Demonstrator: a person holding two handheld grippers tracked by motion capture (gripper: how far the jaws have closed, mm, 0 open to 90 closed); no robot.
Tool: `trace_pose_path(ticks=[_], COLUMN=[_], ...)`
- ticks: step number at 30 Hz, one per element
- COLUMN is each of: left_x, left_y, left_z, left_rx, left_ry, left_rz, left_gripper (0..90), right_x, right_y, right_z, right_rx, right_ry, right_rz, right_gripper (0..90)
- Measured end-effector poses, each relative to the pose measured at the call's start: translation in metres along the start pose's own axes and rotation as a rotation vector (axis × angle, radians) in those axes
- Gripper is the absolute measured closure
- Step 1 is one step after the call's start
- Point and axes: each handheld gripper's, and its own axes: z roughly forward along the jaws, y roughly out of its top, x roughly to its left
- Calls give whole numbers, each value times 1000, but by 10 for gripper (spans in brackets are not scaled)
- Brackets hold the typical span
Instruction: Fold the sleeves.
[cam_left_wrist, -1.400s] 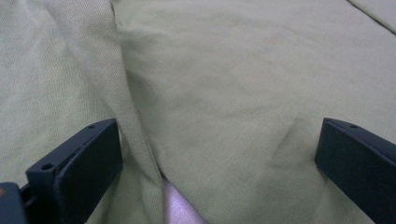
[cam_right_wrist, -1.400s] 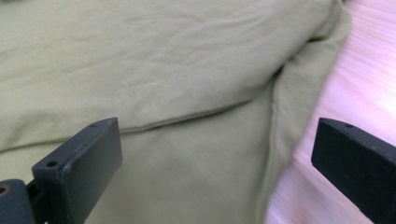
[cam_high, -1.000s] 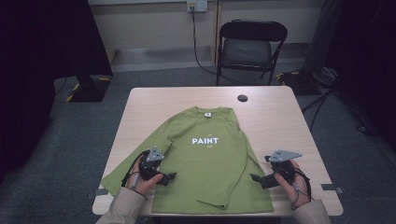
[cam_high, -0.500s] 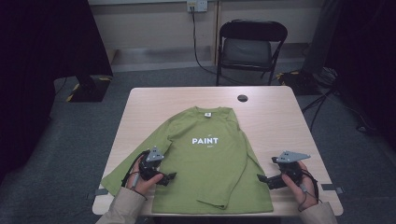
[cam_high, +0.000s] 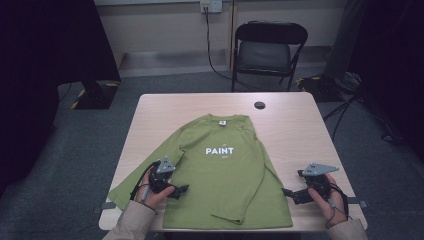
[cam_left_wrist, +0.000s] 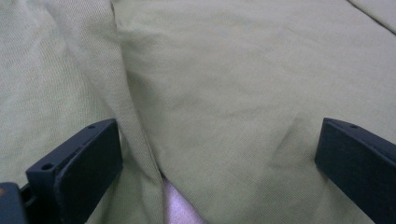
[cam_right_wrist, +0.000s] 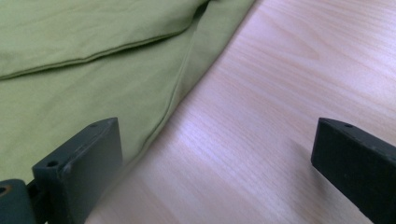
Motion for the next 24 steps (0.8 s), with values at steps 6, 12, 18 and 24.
trace_pose_path(ticks=[6, 12, 18, 24], left_x=[0, 0, 0, 0], left_y=[0, 0, 0, 0], left_z=[0, 0, 0, 0], left_rx=[0, 0, 0, 1], left_ry=[0, 0, 0, -1], left_rz=[0, 0, 0, 0], left_gripper=[0, 0, 0, 0], right_x=[-2, -6, -9, -10], right_y=[-5, -10, -15, -16], right_z=[-4, -9, -14, -15], right_rx=[41, 55, 60, 60], right_ry=[-18, -24, -29, -29], right_rz=[-27, -41, -46, -47], right_gripper=[10, 0, 0, 0])
